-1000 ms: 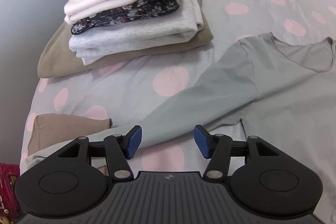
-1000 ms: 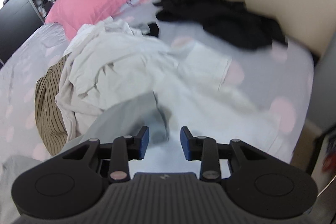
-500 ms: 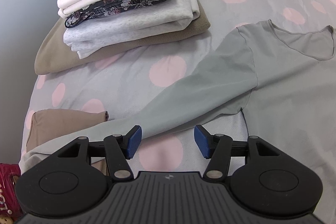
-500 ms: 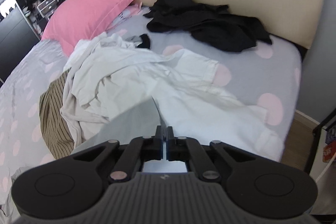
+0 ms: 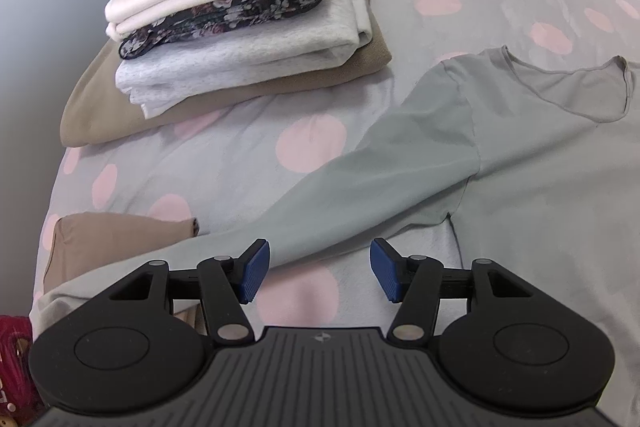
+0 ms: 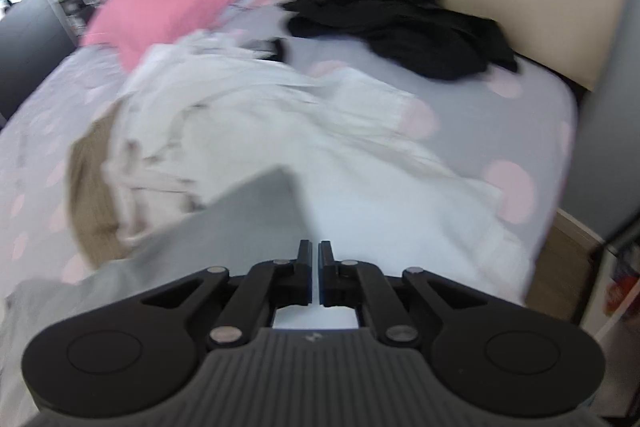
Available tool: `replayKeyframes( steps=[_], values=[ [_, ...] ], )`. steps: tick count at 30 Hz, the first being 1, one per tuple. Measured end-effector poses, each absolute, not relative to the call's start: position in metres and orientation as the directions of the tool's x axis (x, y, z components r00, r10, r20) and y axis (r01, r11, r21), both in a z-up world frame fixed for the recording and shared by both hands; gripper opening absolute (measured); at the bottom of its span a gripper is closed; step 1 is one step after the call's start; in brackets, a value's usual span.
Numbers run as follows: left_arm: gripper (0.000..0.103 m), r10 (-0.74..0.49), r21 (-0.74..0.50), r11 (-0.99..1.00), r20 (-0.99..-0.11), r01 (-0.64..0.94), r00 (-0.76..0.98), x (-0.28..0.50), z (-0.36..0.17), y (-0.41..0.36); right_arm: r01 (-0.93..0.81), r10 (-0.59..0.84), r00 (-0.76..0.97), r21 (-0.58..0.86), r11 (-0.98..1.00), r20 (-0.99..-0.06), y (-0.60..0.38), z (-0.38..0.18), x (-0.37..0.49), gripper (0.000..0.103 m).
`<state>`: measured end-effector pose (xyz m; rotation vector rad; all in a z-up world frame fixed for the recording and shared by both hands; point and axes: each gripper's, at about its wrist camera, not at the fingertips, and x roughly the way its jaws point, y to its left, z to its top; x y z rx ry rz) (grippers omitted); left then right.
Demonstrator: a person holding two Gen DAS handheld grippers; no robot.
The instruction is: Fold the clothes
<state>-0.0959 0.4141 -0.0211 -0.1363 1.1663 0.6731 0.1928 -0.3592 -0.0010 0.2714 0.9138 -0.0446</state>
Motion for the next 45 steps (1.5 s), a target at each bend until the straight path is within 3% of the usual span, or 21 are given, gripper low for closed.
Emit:
replayKeyframes(
  steps=[3,7,12,21,32,34,36,37,38,39,42,45],
  values=[
    [0.054,0.412,0.213,0.812,-0.869,-0.544,0.274,-0.089,-0.017,0.416,0.052,0.160,0.615,0.242,0.969,-0.772,-0.324,0.005,0.200,0.008],
    [0.054,0.417,0.205,0.831,-0.844,-0.517,0.337,-0.071,-0.011,0.416,-0.109,0.279,0.591,0.268,0.957,-0.757,-0.264,0.007,0.216,0.027],
    [0.054,0.400,0.181,0.857,-0.824,-0.483,0.402,-0.036,-0.014,0.418,-0.308,0.399,0.534,0.269,0.913,-0.745,-0.178,0.003,0.236,0.028],
    [0.056,0.357,0.174,0.898,-0.826,-0.404,0.436,0.042,-0.052,0.433,-0.577,0.535,0.398,0.251,0.778,-0.745,-0.029,-0.025,0.267,0.041],
    [0.056,0.278,0.090,0.922,-0.830,-0.375,0.484,0.072,-0.096,0.460,-0.681,0.606,0.266,0.299,0.669,-0.749,0.097,-0.096,0.316,0.047],
    [0.053,0.256,0.069,0.924,-0.842,-0.377,0.474,0.075,-0.106,0.461,-0.683,0.608,0.243,0.312,0.660,-0.755,0.105,-0.106,0.317,0.046],
    [0.044,0.233,0.034,0.924,-0.841,-0.382,0.489,0.074,-0.111,0.459,-0.692,0.610,0.219,0.319,0.647,-0.762,0.108,-0.114,0.313,0.044],
    [0.031,0.225,0.023,0.927,-0.834,-0.375,0.504,0.072,-0.112,0.457,-0.701,0.605,0.214,0.310,0.642,-0.767,0.108,-0.116,0.309,0.034],
    [0.012,0.215,0.017,0.932,-0.830,-0.362,0.514,0.072,-0.111,0.455,-0.713,0.597,0.218,0.292,0.637,-0.772,0.108,-0.118,0.306,0.018],
    [0.007,0.212,0.018,0.936,-0.829,-0.353,0.518,0.072,-0.110,0.451,-0.727,0.594,0.224,0.273,0.630,-0.773,0.107,-0.117,0.302,0.012],
    [0.004,0.273,0.076,0.928,-0.803,-0.364,0.530,0.073,-0.099,0.442,-0.757,0.614,0.249,0.244,0.606,-0.749,0.102,-0.106,0.294,0.007],
    [0.004,0.325,0.055,0.903,-0.736,-0.426,0.594,0.071,-0.072,0.446,-0.770,0.642,0.342,0.188,0.610,-0.686,0.095,-0.081,0.290,0.006]
  ],
)
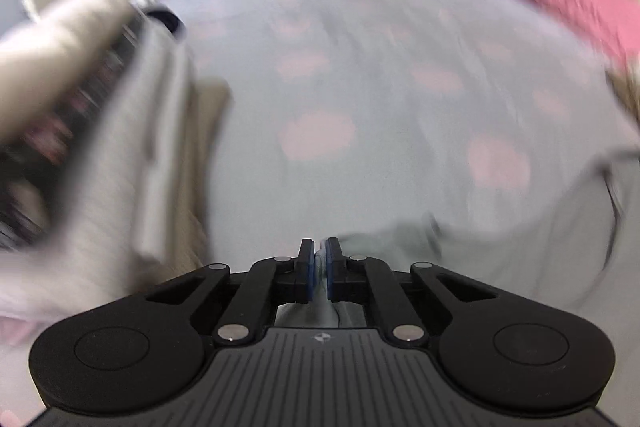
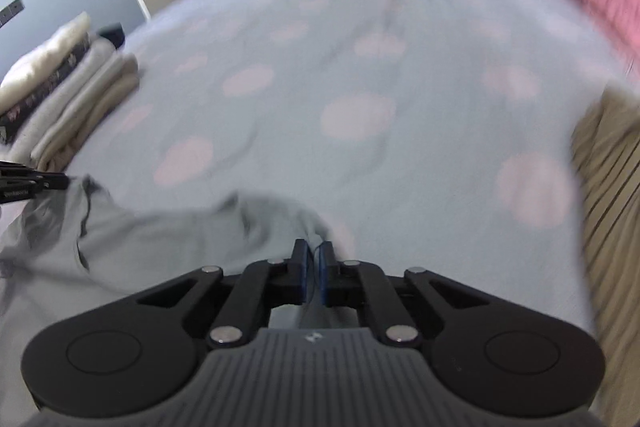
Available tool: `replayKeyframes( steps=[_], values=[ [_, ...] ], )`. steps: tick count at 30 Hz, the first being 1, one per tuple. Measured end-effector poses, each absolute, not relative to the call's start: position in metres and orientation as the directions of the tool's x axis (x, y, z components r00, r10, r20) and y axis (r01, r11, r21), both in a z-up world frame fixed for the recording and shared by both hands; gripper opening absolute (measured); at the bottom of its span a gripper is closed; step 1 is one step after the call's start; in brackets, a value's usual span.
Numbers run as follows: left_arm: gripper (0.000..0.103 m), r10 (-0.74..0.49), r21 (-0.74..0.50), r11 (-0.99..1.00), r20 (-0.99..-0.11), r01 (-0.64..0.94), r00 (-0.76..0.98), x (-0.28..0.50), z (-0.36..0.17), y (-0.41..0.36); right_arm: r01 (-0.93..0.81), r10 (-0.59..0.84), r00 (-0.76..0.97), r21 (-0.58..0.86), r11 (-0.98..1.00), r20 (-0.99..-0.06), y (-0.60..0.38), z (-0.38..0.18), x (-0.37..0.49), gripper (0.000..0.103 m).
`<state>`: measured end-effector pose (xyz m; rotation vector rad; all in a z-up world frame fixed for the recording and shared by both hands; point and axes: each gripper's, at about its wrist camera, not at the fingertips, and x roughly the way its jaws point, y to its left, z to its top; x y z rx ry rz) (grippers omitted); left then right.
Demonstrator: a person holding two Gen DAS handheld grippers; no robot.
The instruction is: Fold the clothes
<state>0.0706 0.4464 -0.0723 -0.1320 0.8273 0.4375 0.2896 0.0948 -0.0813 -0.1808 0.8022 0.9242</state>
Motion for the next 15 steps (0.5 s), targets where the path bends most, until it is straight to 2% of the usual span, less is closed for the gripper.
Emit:
replayKeyframes(
  steps=[3,7,11,13,14,15],
  values=[
    [0.003,0.340,0.059,0.895,-0.731,-0.441,0.591,0.078,-0.065,0.453,-0.769,0.652,0.374,0.172,0.615,-0.659,0.095,-0.068,0.294,0.006],
    [0.003,0.368,0.132,0.895,-0.760,-0.427,0.536,0.092,-0.078,0.452,-0.768,0.601,0.370,0.131,0.628,-0.709,0.110,-0.082,0.299,0.006],
    [0.005,0.367,0.167,0.898,-0.795,-0.406,0.484,0.098,-0.104,0.450,-0.750,0.563,0.332,0.150,0.644,-0.756,0.119,-0.108,0.306,0.008],
    [0.008,0.367,0.181,0.899,-0.808,-0.398,0.462,0.099,-0.111,0.449,-0.737,0.557,0.310,0.175,0.653,-0.770,0.120,-0.112,0.308,0.019],
    [0.012,0.369,0.188,0.900,-0.809,-0.394,0.457,0.098,-0.112,0.448,-0.731,0.558,0.303,0.188,0.657,-0.772,0.119,-0.111,0.307,0.029],
    [0.017,0.373,0.195,0.900,-0.805,-0.389,0.460,0.096,-0.110,0.447,-0.729,0.565,0.305,0.194,0.657,-0.767,0.117,-0.108,0.305,0.033]
  ],
)
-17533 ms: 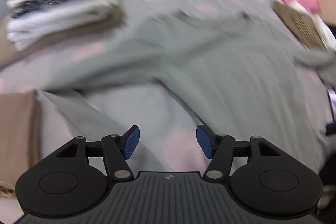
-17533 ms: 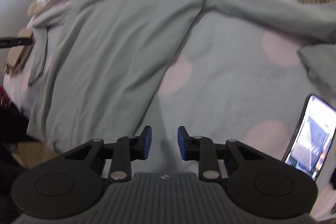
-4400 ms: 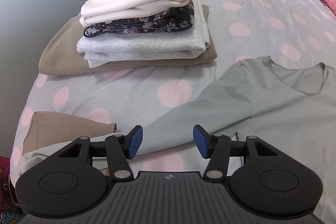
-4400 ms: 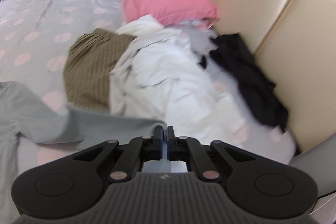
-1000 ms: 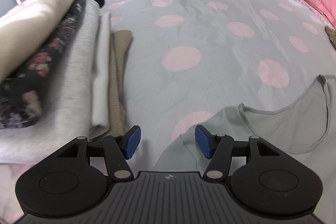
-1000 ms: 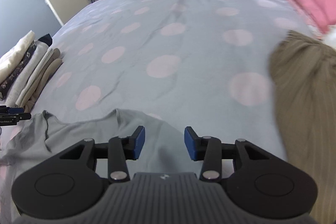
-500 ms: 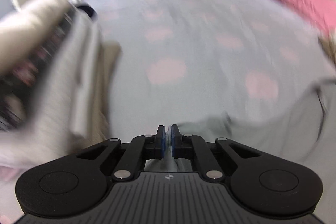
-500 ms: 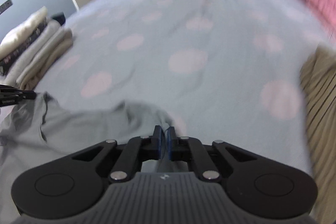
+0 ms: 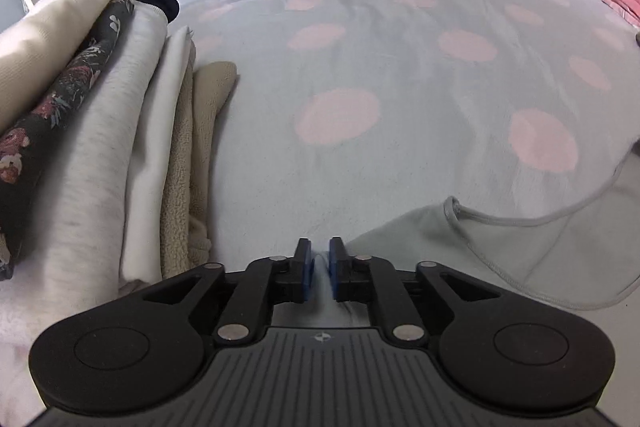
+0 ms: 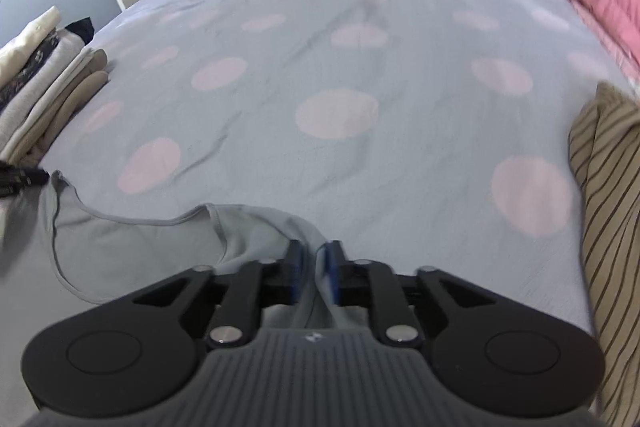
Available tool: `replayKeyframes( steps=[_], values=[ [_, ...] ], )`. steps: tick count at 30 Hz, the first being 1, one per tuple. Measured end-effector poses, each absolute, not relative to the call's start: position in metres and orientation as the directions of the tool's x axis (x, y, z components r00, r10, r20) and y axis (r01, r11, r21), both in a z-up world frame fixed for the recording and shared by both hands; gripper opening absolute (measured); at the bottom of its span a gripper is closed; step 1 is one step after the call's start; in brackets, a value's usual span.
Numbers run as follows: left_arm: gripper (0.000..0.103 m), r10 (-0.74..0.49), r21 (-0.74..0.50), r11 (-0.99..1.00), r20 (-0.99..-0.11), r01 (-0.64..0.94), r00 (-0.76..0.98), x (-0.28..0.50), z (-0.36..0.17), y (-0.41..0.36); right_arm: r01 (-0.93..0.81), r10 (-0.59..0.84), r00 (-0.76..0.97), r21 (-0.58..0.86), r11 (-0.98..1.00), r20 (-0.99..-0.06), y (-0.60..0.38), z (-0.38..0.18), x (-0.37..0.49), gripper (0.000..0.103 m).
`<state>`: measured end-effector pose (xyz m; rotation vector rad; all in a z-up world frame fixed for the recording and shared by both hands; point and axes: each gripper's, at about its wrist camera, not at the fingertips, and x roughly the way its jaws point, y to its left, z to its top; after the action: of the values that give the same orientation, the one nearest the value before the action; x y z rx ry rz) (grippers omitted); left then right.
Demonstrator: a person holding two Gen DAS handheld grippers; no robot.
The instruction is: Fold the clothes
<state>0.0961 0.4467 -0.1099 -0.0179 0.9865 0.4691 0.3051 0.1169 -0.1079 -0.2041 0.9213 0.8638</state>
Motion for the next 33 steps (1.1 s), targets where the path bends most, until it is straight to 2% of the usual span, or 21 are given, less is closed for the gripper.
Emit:
replayKeyframes(
  steps=[2,3,6,12,16,20,26,29,33],
  values=[
    [0.048,0.380,0.202,0.901,-0.796,-0.384,0.472,0.089,-0.103,0.444,-0.729,0.579,0.317,0.197,0.656,-0.751,0.113,-0.098,0.299,0.038],
    [0.053,0.381,0.199,0.900,-0.790,-0.387,0.481,0.083,-0.097,0.442,-0.730,0.584,0.323,0.196,0.655,-0.745,0.110,-0.092,0.295,0.039],
    [0.054,0.380,0.186,0.900,-0.778,-0.395,0.501,0.065,-0.080,0.435,-0.736,0.598,0.326,0.200,0.647,-0.732,0.099,-0.072,0.279,0.041],
    [0.054,0.318,0.134,0.914,-0.821,-0.382,0.474,0.021,-0.059,0.407,-0.785,0.598,0.260,0.194,0.588,-0.758,0.065,-0.045,0.218,0.040],
    [0.054,0.271,0.123,0.934,-0.856,-0.336,0.440,-0.012,-0.058,0.373,-0.806,0.565,0.200,0.194,0.560,-0.801,0.033,-0.051,0.155,0.040],
    [0.053,0.231,0.117,0.952,-0.880,-0.282,0.415,-0.040,-0.055,0.339,-0.805,0.530,0.140,0.215,0.553,-0.837,0.000,-0.071,0.091,0.029],
    [0.053,0.158,0.101,0.980,-0.921,-0.174,0.356,-0.073,-0.061,0.282,-0.812,0.467,0.008,0.267,0.520,-0.884,-0.030,-0.100,0.004,0.029],
    [0.053,0.136,0.089,0.984,-0.932,-0.151,0.335,-0.084,-0.069,0.264,-0.838,0.402,-0.036,0.247,0.486,-0.915,-0.041,-0.114,-0.032,0.029],
    [0.053,0.146,0.097,0.982,-0.936,-0.164,0.320,-0.091,-0.075,0.256,-0.832,0.420,-0.002,0.235,0.503,-0.908,-0.059,-0.103,-0.042,0.029]
  ],
)
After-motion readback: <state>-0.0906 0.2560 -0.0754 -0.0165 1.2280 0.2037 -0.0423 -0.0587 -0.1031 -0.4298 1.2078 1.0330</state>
